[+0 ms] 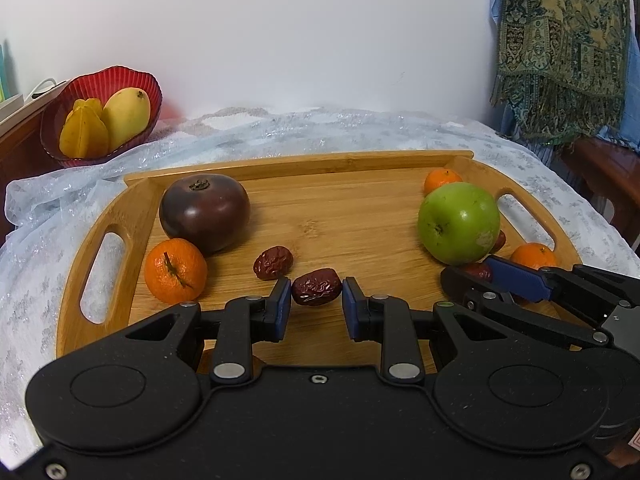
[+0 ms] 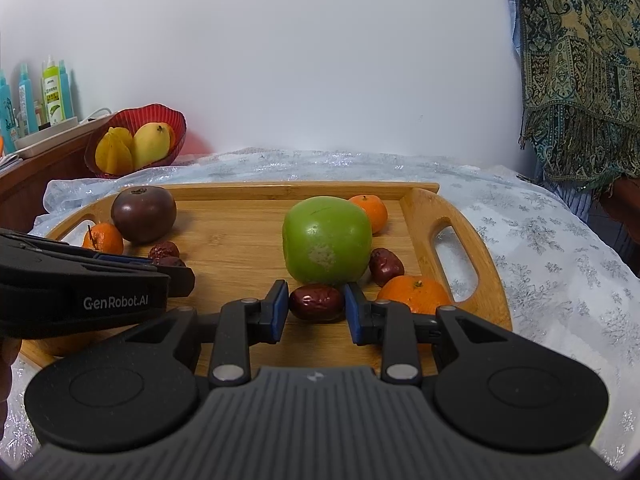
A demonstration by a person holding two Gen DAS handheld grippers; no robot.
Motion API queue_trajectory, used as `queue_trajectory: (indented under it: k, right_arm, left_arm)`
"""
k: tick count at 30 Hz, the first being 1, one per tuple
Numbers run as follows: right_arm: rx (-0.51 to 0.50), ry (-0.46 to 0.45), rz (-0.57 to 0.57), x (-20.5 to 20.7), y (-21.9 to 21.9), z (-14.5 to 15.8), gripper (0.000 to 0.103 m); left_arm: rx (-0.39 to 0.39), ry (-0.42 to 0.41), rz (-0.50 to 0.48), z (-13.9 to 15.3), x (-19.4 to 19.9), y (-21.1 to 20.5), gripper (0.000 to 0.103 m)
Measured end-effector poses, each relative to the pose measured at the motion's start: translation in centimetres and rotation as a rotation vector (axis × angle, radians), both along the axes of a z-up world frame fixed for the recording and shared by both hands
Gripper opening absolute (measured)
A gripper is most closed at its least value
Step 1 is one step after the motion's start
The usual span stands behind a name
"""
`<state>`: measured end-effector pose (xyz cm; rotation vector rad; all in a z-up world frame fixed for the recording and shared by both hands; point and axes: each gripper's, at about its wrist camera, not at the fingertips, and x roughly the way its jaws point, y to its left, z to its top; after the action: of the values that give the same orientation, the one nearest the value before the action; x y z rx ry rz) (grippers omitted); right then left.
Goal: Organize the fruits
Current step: 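Carry both red dates over the bamboo tray with both grippers, then open both grippers to release the two dates onto the tray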
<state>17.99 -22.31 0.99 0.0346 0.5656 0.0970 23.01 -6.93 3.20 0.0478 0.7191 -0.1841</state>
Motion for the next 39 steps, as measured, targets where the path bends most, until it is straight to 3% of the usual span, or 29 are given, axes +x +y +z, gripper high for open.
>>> queue_trajectory:
  k: [39]
  right_arm:
    - [-0.009, 0.009, -0.001, 0.03, 0.22, -0.16, 0.042]
  left_arm:
    - [0.008, 0.002, 0.002, -0.27, 0.22, 0.17, 0.028]
